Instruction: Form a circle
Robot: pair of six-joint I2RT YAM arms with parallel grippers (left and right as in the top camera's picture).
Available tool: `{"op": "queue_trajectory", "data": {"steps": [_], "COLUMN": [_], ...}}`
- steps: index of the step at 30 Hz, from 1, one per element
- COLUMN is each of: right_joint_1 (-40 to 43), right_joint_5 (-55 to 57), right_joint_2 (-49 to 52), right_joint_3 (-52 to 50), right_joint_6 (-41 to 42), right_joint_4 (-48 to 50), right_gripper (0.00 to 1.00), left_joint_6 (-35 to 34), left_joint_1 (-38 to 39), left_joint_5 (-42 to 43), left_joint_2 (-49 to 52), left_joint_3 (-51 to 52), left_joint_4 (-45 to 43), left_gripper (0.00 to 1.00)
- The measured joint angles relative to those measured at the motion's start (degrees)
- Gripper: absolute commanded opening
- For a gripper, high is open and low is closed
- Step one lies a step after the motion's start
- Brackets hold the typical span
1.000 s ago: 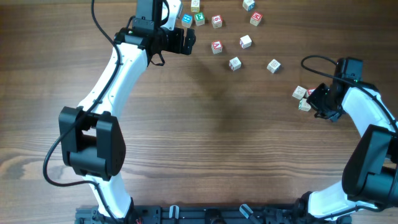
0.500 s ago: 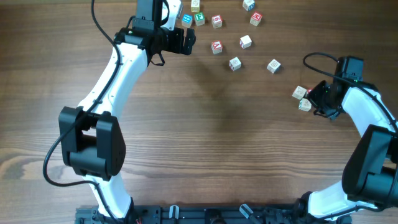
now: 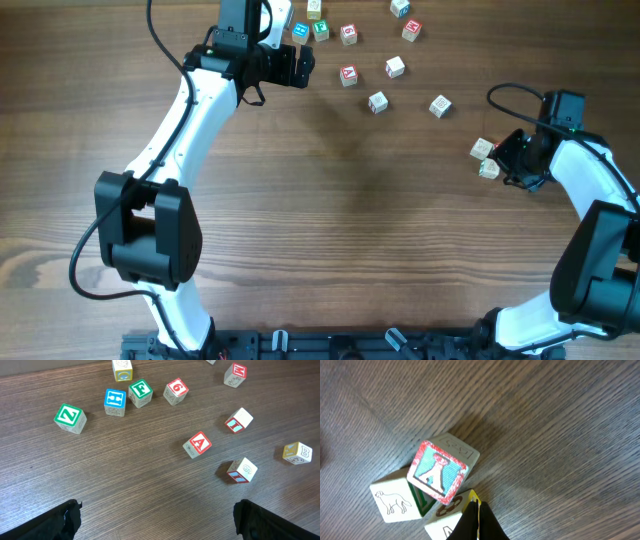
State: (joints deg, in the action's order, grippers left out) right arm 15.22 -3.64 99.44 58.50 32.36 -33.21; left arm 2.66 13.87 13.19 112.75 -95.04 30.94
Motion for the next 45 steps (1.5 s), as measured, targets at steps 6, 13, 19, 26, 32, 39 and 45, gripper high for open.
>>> {"op": "queue_trajectory", "data": {"steps": [6,13,19,26,32,39,45], "right_joint_1": [0.0,0.0,0.0,-0.8,-4.3,-6.1,-6.7], "right_joint_5": [-0.9,-0.4,-0.7,-8.3,-12.5,-12.9,-12.2], "right_joint_2": [0.0,0.0,0.0,-2.3,-6.9,-6.4,-3.6], "right_joint_3": [0.0,0.0,0.0,-0.1,-0.1,-0.1,-0.1], "right_joint_6": [0.0,0.9,0.0,-7.4,-10.2,-12.2,-12.4], "right_joint_4": [-0.2,-8.7,-12.3,-7.6,-1.9,0.6,-1.2], "right_gripper": [0.04,0.04,0.04,0.04,0.05,0.04,0.04], "left_joint_6": [0.0,0.0,0.0,0.0,0.0,0.0,0.0], "left_joint_1": [0.0,0.0,0.0,0.0,0.0,0.0,0.0], "left_joint_5": [0.0,0.0,0.0,0.0,0.0,0.0,0.0], "left_joint_2": [0.0,0.0,0.0,0.0,0.0,0.0,0.0], "left_joint_3": [0.0,0.0,0.0,0.0,0.0,0.0,0.0], "left_joint_4": [0.0,0.0,0.0,0.0,0.0,0.0,0.0], "left_gripper": [1.00,1.00,1.00,1.00,1.00,1.00,1.00]}}
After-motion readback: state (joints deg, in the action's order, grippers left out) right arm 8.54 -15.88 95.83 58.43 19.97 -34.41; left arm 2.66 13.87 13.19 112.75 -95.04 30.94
